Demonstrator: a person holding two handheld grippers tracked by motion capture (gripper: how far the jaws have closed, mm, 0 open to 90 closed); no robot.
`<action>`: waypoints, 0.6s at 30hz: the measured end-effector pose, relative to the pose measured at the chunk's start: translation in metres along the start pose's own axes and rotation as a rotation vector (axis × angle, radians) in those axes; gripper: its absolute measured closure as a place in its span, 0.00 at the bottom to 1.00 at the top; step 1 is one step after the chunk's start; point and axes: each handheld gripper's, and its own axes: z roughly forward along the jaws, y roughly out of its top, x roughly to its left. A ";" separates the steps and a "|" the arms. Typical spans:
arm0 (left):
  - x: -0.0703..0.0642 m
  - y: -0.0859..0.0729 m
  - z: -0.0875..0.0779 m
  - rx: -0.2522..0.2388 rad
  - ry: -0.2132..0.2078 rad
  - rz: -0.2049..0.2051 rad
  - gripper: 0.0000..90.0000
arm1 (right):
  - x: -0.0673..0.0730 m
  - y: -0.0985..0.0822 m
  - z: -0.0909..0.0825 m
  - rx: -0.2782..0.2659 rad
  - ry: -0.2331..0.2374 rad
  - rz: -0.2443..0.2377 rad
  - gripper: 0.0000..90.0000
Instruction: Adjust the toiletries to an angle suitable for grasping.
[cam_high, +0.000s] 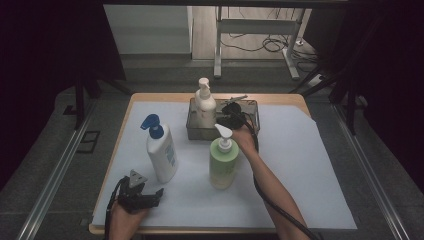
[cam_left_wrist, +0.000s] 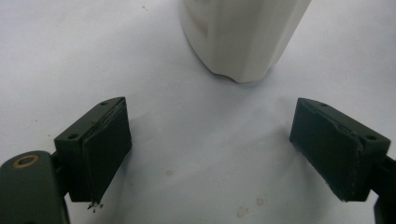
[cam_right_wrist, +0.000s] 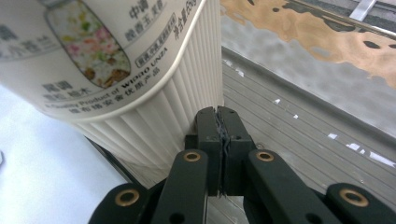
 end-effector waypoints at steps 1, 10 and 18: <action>0.000 0.000 0.000 0.000 0.000 0.000 0.14 | 0.001 0.000 0.001 0.000 0.002 -0.001 0.98; 0.000 0.000 0.000 0.000 0.000 0.000 0.13 | 0.007 0.003 0.006 0.003 0.027 -0.010 0.98; 0.000 0.000 0.000 0.000 0.000 0.000 0.14 | 0.016 0.006 0.012 0.011 0.057 -0.032 0.98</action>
